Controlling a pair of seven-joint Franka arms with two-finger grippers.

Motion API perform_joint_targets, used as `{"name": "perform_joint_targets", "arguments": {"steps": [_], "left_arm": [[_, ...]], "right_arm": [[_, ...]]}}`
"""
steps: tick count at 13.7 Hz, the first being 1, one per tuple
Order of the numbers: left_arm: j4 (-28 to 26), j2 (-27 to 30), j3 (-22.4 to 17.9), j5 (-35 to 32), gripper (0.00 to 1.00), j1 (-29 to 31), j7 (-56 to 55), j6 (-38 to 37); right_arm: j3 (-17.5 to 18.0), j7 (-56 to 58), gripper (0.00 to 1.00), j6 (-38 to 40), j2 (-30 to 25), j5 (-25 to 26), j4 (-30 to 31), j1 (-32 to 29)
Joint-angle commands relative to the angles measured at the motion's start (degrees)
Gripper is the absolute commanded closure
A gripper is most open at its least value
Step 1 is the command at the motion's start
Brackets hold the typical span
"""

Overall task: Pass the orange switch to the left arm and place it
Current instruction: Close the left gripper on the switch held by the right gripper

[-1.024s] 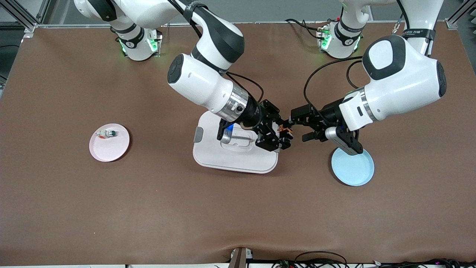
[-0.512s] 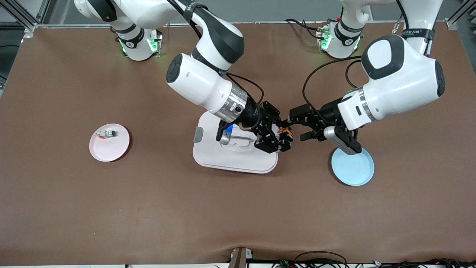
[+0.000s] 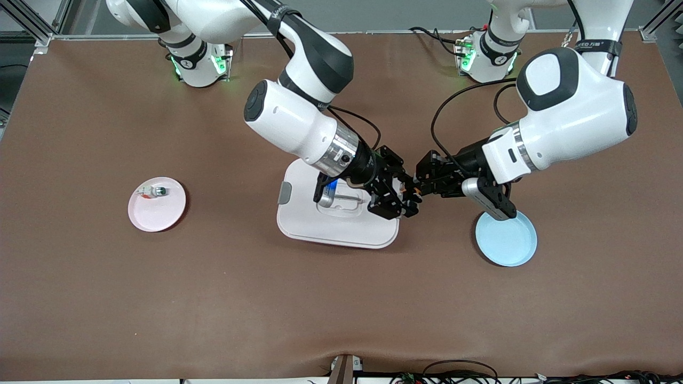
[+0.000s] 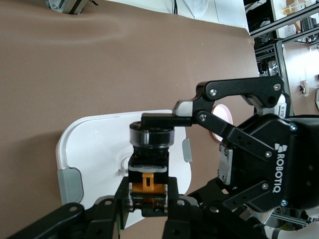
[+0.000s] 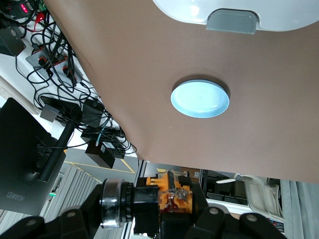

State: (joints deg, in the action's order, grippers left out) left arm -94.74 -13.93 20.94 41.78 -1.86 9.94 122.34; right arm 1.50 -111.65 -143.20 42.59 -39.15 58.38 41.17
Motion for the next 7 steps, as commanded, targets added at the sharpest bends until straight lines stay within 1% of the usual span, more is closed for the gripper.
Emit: {"name": "perform_joint_targets", "arguments": {"steps": [1,7], "left_arm": [[-0.27,-1.19,0.07,0.67,1.00,-0.87,1.22,2.20],[-0.36,-1.19,0.07,0.67,1.00,-0.69,1.58,2.20]], "right_arm": [[0.17,-1.81,1.00,-0.24,0.66,-0.93,-2.66,1.19],[0.08,-1.90,1.00,-0.95,0.66,-0.93,-2.57,1.37]]}}
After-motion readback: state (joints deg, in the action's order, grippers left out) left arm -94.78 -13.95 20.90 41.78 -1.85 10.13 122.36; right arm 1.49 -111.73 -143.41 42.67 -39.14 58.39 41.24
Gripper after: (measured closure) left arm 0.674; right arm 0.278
